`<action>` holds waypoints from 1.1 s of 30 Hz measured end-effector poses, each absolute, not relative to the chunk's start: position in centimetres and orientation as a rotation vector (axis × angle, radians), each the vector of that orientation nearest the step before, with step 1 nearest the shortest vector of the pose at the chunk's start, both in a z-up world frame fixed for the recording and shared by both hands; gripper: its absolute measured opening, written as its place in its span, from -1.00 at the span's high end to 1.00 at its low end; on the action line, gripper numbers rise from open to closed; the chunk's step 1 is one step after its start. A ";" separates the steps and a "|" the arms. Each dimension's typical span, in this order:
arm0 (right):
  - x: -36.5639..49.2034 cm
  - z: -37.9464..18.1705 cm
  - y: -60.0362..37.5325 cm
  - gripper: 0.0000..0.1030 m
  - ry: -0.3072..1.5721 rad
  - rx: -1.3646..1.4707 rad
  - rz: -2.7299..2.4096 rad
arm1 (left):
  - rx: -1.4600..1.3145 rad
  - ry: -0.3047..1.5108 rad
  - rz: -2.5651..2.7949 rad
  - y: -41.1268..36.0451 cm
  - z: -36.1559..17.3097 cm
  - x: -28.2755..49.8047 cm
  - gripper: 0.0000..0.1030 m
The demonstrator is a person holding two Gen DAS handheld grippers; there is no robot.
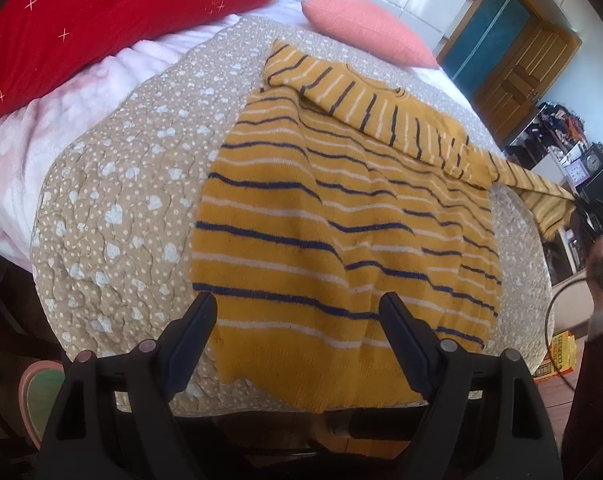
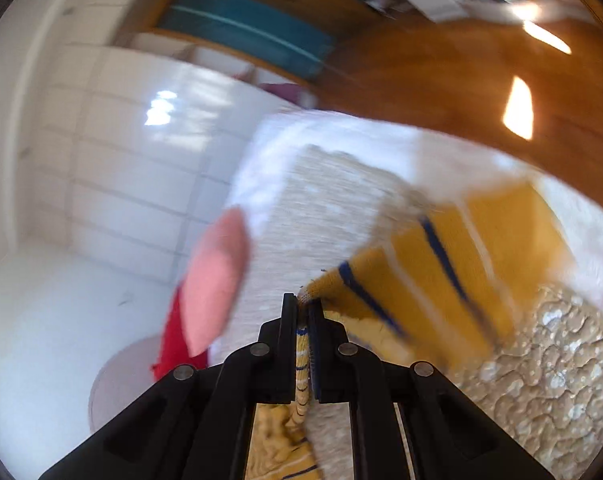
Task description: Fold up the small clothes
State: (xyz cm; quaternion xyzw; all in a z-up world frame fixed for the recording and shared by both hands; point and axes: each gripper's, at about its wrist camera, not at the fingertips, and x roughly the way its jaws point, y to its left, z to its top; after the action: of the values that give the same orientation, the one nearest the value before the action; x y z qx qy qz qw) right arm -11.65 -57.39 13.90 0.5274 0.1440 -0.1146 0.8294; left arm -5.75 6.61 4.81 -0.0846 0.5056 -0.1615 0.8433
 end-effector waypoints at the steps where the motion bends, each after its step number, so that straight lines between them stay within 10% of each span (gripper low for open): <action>1: -12.9 14.3 -56.6 0.88 0.294 1.102 -0.234 | -0.182 1.068 -0.344 6.6 4.8 -5.8 -0.60; 12: -22.6 0.3 -54.7 0.93 0.464 1.267 -0.405 | -0.153 1.086 -0.383 5.2 4.4 -5.5 -0.60; 15: -21.6 2.6 -53.4 0.86 0.515 1.058 -0.482 | -0.142 1.085 -0.381 4.9 4.5 -5.6 -0.60; 21: -17.3 7.8 -49.1 0.11 0.661 0.448 -0.612 | -0.160 1.122 -0.383 4.7 3.5 -5.3 -0.60; 33: -12.1 8.4 -47.1 0.00 0.694 0.272 -0.443 | -0.130 1.124 -0.374 4.3 3.6 -5.3 -0.60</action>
State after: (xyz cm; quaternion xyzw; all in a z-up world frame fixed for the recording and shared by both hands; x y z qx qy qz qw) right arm -12.15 -47.13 8.40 0.1320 0.3363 -0.2144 0.9075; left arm -5.35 4.33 3.55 -0.0614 0.5293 -0.1760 0.8277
